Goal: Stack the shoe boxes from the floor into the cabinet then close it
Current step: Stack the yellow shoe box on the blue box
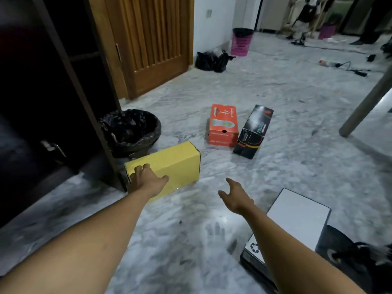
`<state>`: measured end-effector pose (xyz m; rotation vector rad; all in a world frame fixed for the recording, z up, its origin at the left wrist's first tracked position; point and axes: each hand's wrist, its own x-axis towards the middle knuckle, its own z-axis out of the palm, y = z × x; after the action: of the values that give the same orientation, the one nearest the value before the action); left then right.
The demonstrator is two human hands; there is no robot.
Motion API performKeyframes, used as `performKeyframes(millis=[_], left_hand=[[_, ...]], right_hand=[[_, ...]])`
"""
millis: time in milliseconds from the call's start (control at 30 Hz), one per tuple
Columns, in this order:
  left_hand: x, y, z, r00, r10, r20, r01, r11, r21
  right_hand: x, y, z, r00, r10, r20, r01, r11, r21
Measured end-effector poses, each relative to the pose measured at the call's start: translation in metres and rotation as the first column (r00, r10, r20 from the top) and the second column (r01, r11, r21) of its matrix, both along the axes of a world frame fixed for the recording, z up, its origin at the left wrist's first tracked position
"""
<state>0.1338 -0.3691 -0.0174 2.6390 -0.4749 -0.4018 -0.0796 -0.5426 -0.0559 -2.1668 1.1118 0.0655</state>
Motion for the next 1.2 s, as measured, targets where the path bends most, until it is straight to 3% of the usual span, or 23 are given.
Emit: performKeyframes(millis=[100, 267, 433, 500, 667, 933, 1200], left_hand=[[0.024, 0.001, -0.018, 0.992, 0.12, 0.032, -0.12, 0.993, 0.01], [0.053, 0.01, -0.052, 0.973, 0.229, -0.034, -0.231, 0.968, -0.096], [0.063, 0.001, -0.062, 0.956, 0.274, -0.105, -0.291, 0.929, -0.228], [0.056, -0.001, -0.064, 0.94, 0.322, -0.112, -0.341, 0.907, -0.249], [0.016, 0.015, -0.072, 0.928, 0.358, -0.098, -0.37, 0.87, -0.327], [-0.036, 0.076, -0.109, 0.921, 0.207, -0.331, -0.356, 0.792, -0.495], [-0.024, 0.088, -0.132, 0.883, 0.104, -0.458, -0.299, 0.876, -0.379]], right_hand=[[0.052, -0.016, -0.01, 0.998, 0.056, 0.038, -0.056, 0.998, -0.009], [0.134, -0.035, -0.01, 0.958, 0.082, 0.274, -0.099, 0.994, 0.051], [0.167, -0.05, -0.018, 0.934, -0.073, 0.35, -0.044, 0.948, 0.315], [0.164, -0.049, -0.023, 0.922, -0.125, 0.366, -0.001, 0.945, 0.326], [0.107, -0.02, -0.045, 0.892, -0.236, 0.385, 0.178, 0.967, 0.181], [0.014, 0.029, -0.081, 0.838, -0.468, 0.28, 0.376, 0.868, 0.325], [0.016, 0.015, -0.081, 0.941, -0.2, 0.273, 0.059, 0.891, 0.45]])
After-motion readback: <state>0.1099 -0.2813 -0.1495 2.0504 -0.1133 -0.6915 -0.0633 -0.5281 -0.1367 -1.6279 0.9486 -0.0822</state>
